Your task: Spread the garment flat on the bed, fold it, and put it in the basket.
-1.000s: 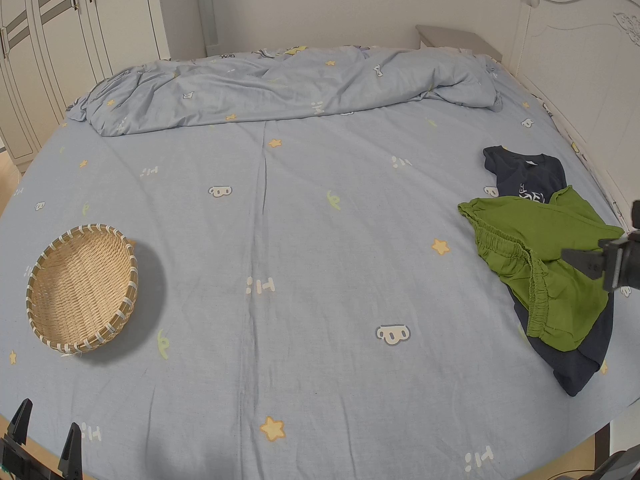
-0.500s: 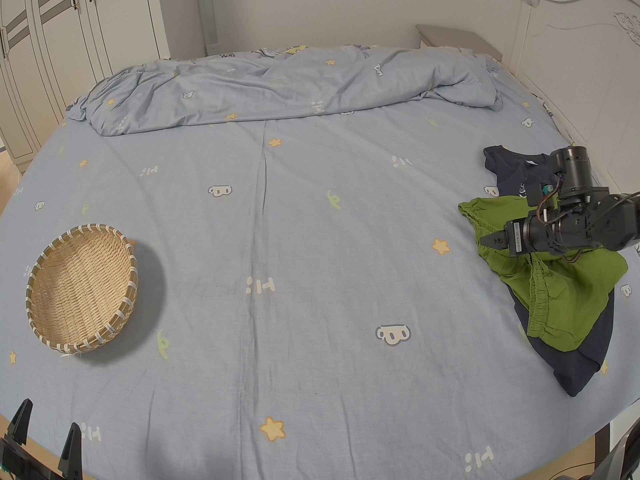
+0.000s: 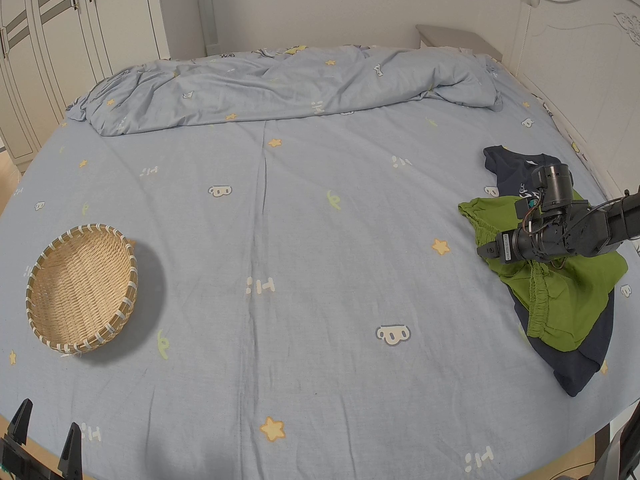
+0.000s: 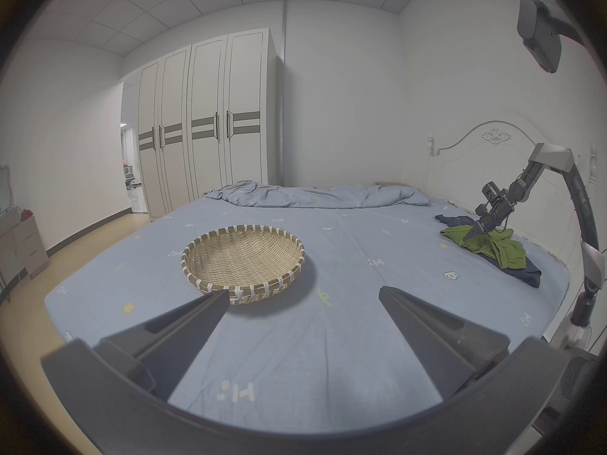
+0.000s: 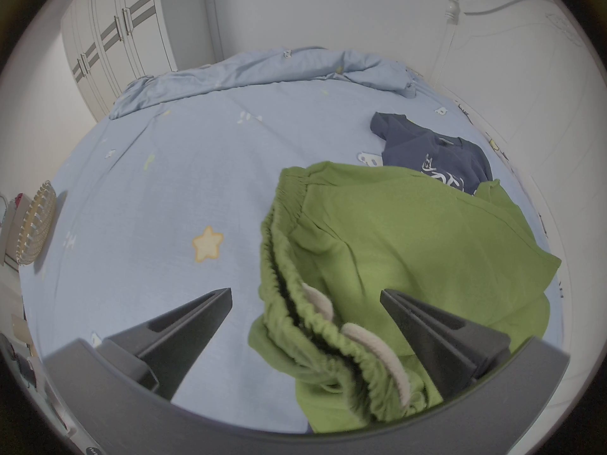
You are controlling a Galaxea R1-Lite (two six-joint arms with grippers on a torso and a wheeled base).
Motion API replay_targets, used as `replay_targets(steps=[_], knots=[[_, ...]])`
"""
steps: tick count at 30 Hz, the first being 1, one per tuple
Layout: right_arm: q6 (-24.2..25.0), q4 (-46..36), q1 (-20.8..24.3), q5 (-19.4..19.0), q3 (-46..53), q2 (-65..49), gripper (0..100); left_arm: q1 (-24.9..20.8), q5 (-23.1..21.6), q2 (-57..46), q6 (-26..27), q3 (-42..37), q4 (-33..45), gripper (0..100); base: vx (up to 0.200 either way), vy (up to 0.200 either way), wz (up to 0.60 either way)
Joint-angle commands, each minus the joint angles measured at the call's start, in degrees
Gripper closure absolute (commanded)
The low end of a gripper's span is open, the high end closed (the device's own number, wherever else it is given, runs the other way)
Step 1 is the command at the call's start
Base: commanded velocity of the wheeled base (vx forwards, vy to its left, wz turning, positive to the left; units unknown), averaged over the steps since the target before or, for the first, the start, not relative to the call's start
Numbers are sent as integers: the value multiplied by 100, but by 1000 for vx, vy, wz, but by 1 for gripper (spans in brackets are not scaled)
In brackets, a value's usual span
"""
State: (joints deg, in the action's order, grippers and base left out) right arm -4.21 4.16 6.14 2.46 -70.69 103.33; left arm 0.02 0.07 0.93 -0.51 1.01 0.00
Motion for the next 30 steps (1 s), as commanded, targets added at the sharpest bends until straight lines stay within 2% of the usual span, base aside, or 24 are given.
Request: replay_targets(steps=[1,2,9,19,22,25,28,30], knots=[[-1,41,-43,9,-23,117,0,-2,1,-93,-2,-101,0,0,0,0,0],[7,103,-52,9,-23,126,100,-2,1,-93,-2,-101,0,0,0,0,0],[25,410,-61,-9,3,100,100,-2,1,-93,-2,-101,0,0,0,0,0],[166,147,-52,-88,-41,-304,100,6,1,-93,-2,-101,0,0,0,0,0],[702,-846,203,-475,-287,-937,100,6,1,-93,-2,-101,0,0,0,0,0],[1625,-2033,651,-1081,-823,-1465,100,-2,1,-93,-2,-101,0,0,0,0,0],[1994,-2534,1020,-1626,-1148,-1799,100,-2,1,-93,-2,-101,0,0,0,0,0],[2003,-2631,1328,-1688,-1271,-1904,100,-2,1,-93,-2,-101,0,0,0,0,0]])
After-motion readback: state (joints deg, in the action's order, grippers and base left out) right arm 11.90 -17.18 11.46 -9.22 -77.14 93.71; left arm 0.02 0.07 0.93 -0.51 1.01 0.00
